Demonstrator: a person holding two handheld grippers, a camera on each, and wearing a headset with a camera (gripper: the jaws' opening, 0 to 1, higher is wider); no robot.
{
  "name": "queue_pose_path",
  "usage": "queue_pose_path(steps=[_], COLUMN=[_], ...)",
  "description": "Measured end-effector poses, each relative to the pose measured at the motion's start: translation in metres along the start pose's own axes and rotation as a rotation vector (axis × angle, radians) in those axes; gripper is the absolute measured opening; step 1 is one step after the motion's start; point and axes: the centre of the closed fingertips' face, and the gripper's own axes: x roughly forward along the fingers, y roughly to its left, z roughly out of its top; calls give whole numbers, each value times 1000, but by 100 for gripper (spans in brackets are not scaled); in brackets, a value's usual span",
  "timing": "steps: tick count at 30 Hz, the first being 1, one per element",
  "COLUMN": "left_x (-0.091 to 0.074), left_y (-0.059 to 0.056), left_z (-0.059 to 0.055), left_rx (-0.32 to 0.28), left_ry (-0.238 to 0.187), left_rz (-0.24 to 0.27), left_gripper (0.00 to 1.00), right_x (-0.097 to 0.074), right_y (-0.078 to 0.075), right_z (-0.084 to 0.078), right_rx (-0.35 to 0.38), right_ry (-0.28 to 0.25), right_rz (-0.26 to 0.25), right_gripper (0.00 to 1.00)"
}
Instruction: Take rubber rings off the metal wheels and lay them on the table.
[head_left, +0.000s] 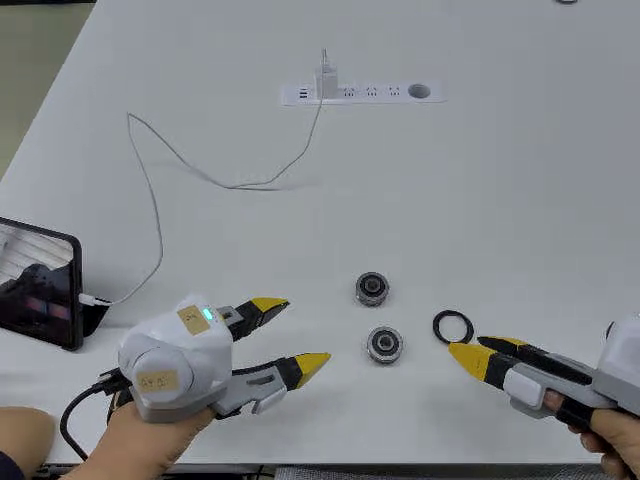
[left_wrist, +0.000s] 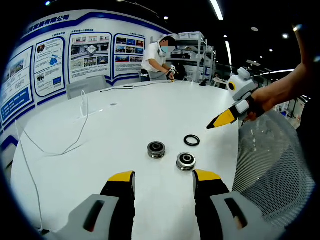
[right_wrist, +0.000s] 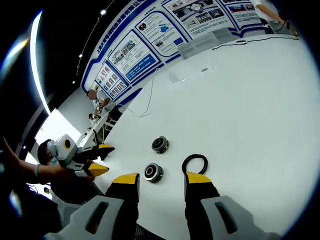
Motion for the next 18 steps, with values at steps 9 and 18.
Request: queue_pose_path(steps=[9, 18], left_x=[-10, -15], left_y=[-7, -12], left_z=[1, 1], left_rx=[-21, -40], left_ry=[-21, -34], left_rz=[3, 2], left_gripper=[50, 54], right_x=[-6, -14], right_y=[9, 7], right_z=[-5, -17], right_rx=[-120, -343], right_ry=[-1, 34], right_rz=[-7, -87], right_gripper=[46, 57])
